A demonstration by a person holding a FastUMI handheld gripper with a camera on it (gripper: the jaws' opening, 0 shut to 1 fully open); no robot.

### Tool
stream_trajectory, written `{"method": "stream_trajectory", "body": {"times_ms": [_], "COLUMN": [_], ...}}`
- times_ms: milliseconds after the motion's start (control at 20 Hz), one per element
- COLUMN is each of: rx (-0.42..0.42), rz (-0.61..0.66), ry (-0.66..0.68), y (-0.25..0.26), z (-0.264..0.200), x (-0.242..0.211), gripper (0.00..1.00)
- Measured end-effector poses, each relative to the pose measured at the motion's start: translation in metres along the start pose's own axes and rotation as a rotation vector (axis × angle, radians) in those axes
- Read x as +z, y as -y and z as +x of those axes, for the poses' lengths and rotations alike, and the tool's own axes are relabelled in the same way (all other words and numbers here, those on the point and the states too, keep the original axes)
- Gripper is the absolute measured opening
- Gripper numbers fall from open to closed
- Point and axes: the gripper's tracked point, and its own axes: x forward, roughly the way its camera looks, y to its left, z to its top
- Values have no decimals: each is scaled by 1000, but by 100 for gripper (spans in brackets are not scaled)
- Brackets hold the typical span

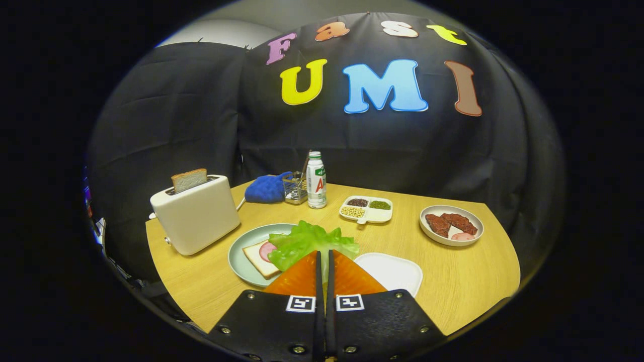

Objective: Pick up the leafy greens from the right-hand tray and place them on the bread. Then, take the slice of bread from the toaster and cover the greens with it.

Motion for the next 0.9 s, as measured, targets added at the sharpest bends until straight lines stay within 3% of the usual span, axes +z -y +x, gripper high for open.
{"method": "stream_trajectory", "body": {"times_ms": [450, 900], "rx": [82, 75], "rz": [0, -18], "ry": [-46, -74], "y": [-41, -66], "z": [42, 80], "x": [-6, -19], "gripper": [1, 1]}}
